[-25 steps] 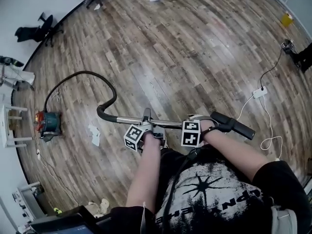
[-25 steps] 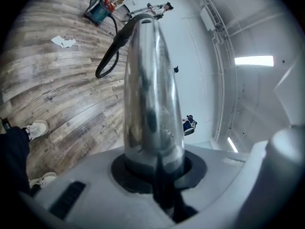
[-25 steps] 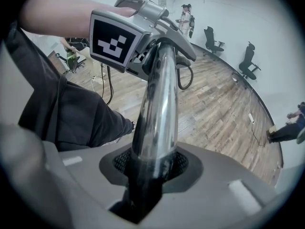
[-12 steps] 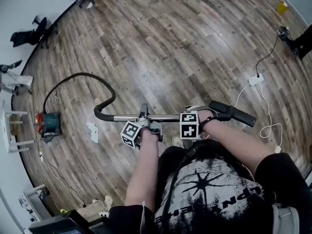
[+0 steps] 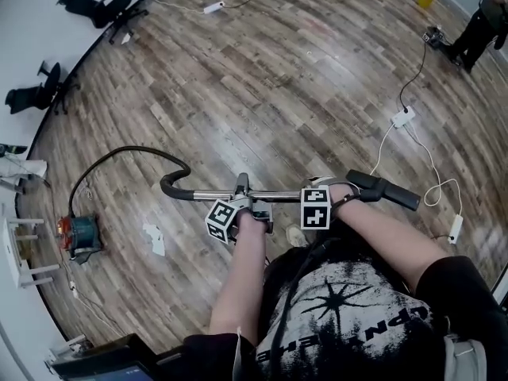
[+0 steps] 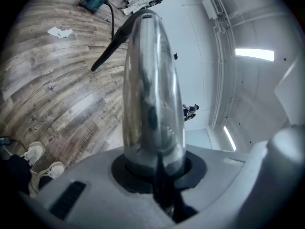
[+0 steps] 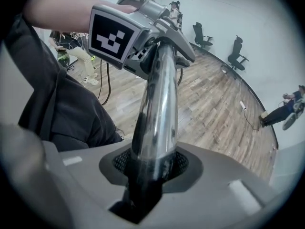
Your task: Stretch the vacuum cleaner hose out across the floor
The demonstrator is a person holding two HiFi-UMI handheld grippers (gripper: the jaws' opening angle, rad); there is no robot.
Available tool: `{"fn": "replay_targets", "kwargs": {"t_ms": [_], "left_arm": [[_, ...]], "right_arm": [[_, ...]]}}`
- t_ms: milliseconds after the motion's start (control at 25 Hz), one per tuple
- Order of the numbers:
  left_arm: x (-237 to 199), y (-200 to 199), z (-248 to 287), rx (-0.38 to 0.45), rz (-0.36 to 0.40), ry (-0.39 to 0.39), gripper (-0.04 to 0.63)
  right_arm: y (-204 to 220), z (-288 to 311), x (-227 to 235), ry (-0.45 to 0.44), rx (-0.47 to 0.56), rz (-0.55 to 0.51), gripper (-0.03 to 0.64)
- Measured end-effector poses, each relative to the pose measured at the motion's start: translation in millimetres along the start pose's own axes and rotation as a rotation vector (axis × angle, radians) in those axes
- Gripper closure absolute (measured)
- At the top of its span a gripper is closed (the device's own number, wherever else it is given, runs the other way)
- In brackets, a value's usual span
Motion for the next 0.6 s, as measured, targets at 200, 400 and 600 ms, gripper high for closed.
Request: {"fn": "replay_targets", "kwargs": {"t_ms": [200,400,600], "left_arm": [[-2.3,14.7,-7.1,-0.015,0.005,-0.006,0.541],[-0.8,36.6,-13.1,-0.001,0.01,-0.013,0.541],[4.1,88.4,-10.2,0.026,0.021,-0.009,0.541]], "right_arm": [[12.2,-4.0,-14.3,0.027,-0.001,0.015,0.489],[31.9,-10.5,-21.2,0.029,0.009,0.004,0.491],[82.6,-25.2,-23.1,0.01,0.03,-0.012,0.495]]}}
Point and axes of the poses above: the fingertips, and each gripper's own axes: z forward along the fingers, x to its right, y out of its underside, the point moved 9 cm from there along -z, backward along the fingers, and after that the axes turned 9 degrees about y, right-handed, at the moved point
